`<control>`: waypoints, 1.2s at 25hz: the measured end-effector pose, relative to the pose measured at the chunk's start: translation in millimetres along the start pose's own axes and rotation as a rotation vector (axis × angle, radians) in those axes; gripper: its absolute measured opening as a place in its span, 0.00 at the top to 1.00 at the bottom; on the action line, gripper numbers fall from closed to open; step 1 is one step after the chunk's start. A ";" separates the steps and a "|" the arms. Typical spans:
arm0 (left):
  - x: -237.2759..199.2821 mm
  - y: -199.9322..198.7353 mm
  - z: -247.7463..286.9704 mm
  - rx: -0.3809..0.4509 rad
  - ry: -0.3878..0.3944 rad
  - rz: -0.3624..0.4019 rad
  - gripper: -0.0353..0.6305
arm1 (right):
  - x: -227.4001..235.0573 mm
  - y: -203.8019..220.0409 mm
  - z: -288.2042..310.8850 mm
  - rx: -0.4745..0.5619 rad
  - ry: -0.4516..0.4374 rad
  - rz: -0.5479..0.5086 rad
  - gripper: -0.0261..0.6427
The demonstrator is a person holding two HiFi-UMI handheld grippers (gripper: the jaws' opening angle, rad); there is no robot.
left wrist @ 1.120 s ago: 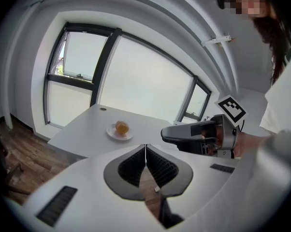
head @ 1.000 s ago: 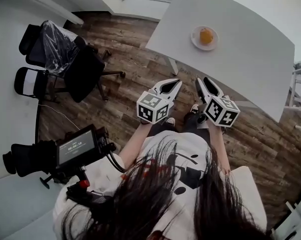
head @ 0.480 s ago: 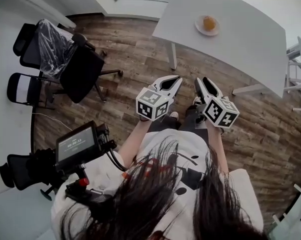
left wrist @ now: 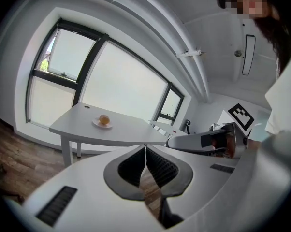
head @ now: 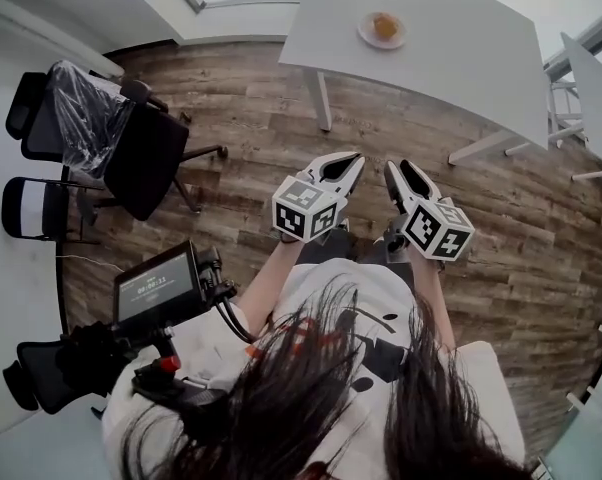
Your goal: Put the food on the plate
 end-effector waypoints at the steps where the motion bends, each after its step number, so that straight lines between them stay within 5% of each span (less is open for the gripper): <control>1: 4.5 0.4 0.5 0.001 0.006 0.004 0.94 | 2.1 0.3 -4.3 0.004 0.005 0.002 0.73; 10: 47.9 15.6 -7.8 0.019 -0.035 -0.015 0.94 | 8.0 10.2 -48.5 -0.005 -0.033 0.005 0.73; 17: 122.1 63.5 -40.3 0.018 -0.090 -0.027 0.94 | 15.2 47.9 -122.6 -0.039 -0.088 0.000 0.73; 24: 126.0 77.2 -49.6 -0.004 -0.135 -0.063 0.94 | 15.1 57.6 -122.3 -0.094 -0.113 0.006 0.73; 30: 183.9 99.5 -80.9 0.029 -0.156 -0.023 0.94 | 9.5 82.8 -185.1 -0.074 -0.158 -0.018 0.73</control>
Point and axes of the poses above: the fingertips, and each gripper's own axes: z forward along the fingers, x to its right, y out of its underside, the point moved 5 cm from there along -z, backward along the fingers, and after that the axes turned 3 degrees about x, right-handed, at the moved point
